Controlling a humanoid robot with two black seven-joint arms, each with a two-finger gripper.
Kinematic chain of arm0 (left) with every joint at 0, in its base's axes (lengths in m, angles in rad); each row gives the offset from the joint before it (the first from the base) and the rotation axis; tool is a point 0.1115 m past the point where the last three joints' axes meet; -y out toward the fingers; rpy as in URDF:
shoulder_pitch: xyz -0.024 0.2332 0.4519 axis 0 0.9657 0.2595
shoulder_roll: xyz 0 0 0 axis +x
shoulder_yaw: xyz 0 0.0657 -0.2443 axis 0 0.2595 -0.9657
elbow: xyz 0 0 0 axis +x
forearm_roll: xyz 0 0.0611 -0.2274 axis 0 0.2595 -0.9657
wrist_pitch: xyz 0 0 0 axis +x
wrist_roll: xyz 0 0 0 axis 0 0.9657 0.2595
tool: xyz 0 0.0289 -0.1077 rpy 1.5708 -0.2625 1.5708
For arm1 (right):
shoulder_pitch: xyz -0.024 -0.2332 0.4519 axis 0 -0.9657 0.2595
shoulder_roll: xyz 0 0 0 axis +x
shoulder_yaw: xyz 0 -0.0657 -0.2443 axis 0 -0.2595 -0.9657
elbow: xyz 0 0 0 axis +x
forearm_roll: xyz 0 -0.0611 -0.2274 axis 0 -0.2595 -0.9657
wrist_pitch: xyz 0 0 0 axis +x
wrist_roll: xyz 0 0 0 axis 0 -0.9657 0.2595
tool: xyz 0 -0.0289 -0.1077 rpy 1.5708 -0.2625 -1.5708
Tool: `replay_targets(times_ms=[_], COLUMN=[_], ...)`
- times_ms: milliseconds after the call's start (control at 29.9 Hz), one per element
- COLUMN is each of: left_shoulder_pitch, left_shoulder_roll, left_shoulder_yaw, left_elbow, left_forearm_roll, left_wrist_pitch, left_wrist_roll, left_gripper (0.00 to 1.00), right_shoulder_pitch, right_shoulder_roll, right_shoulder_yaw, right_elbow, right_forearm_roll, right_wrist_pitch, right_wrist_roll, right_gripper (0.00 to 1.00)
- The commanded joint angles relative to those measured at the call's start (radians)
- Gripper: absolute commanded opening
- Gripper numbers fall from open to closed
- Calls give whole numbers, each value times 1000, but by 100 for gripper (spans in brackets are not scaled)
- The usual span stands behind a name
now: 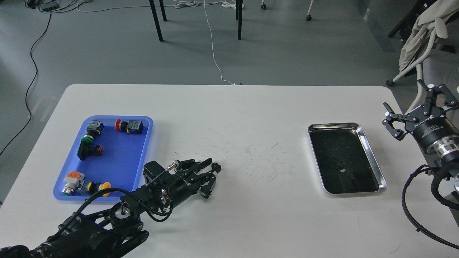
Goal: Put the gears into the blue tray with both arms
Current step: 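Close the left gripper on the black part on the table, then carry the black part into the blue tray and open the left gripper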
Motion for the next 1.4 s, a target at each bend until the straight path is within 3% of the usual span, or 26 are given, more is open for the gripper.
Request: replay_targets(times_ms=[0,234,468,635,869,1371], left_shoulder_pitch=[3,-11,-43,-61,-61,-49], left_shoulder_roll=[-1,43,305,495,601,453], left_shoulder_yaw=[1,-7,-17,-17,-10,4], left_elbow=[0,-64,-306,-356,-284,60], left_forearm_roll=[0,0,0,-58,-252,-333], left_wrist_pitch=[-2,0,-3,3,6,42], left_wrist_roll=[-2,-4,-4,-10,-37,-76], left_gripper=[7,6,6,7,7,9], right_shoulder_pitch=[0,0,3,3,3,5], right_shoulder_roll=[0,-1,-4,-9,-12,-10], right_shoulder_yaw=[0,0,3,1,1,1], right_elbow=[0,0,0,0,0,0], right_forearm_roll=[1,1,1,1,1,1], right_wrist_pitch=[0,0,0,0,0,0], right_wrist_roll=[0,0,0,0,0,0], right_gripper=[95,95,95,95,95,95])
